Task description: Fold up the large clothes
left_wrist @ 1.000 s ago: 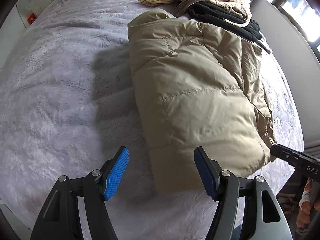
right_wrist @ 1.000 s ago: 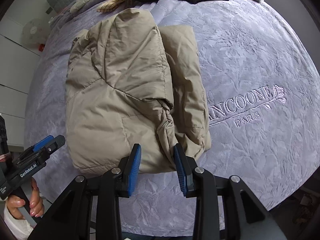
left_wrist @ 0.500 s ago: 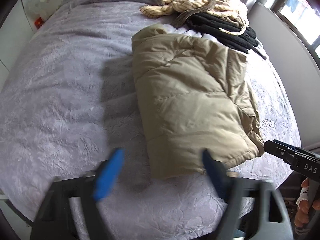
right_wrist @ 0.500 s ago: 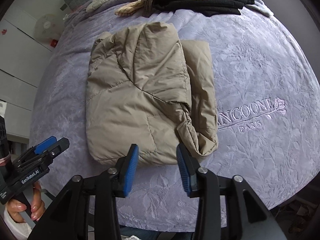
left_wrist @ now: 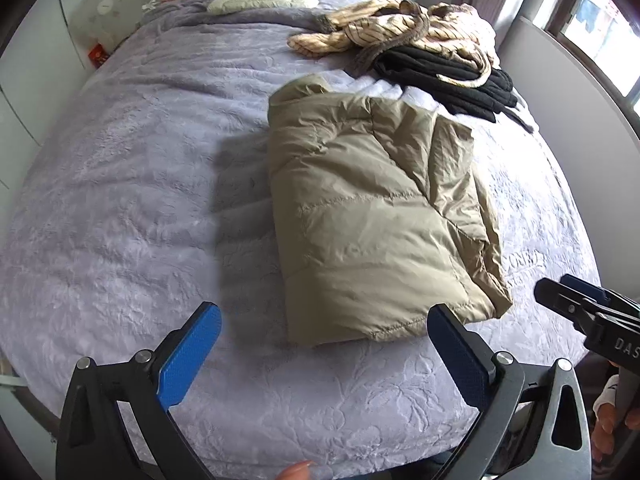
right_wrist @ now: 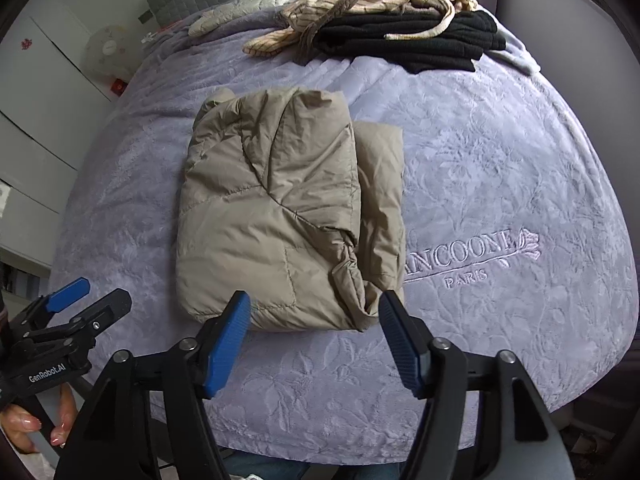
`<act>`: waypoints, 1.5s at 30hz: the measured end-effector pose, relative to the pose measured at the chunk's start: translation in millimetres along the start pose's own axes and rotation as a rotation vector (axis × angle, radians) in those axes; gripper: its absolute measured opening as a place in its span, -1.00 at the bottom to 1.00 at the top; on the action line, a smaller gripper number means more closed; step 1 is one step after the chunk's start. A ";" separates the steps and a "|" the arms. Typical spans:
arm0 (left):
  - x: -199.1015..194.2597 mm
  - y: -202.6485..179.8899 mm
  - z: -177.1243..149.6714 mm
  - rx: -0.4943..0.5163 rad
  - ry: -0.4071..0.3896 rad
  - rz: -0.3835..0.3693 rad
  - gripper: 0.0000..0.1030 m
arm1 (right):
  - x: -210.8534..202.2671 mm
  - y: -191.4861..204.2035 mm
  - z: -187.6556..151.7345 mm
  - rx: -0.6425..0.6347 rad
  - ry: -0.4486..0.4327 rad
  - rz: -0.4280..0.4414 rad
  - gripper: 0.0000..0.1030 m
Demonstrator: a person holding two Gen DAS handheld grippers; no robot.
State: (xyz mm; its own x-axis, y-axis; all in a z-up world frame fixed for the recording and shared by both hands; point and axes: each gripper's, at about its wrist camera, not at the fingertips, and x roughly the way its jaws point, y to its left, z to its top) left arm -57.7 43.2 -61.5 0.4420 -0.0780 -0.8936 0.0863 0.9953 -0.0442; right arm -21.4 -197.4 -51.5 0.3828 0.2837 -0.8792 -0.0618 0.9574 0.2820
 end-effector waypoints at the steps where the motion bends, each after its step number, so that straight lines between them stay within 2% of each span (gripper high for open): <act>1: -2.6 -0.2 0.7 -0.003 -0.005 0.002 1.00 | -3.2 -0.6 0.7 -0.002 -0.012 -0.001 0.55; 11: -28.8 -9.1 3.2 0.003 -0.094 0.057 1.00 | -27.6 8.1 8.5 -0.045 -0.150 -0.065 0.68; 16: -40.4 -9.3 5.2 -0.010 -0.142 0.097 1.00 | -35.7 10.4 12.6 -0.050 -0.184 -0.098 0.68; 30: -55.5 -7.1 5.9 -0.048 -0.162 0.114 1.00 | -48.1 17.0 14.7 -0.063 -0.195 -0.136 0.68; 45: -58.4 -5.9 4.1 -0.055 -0.162 0.116 1.00 | -50.9 16.4 14.5 -0.062 -0.201 -0.138 0.68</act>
State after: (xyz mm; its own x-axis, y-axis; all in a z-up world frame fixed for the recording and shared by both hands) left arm -80.3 41.6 -7.2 0.5844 0.0336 -0.8108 -0.0206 0.9994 0.0266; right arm -28.5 -196.9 3.5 0.5668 0.1395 -0.8119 -0.0502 0.9896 0.1350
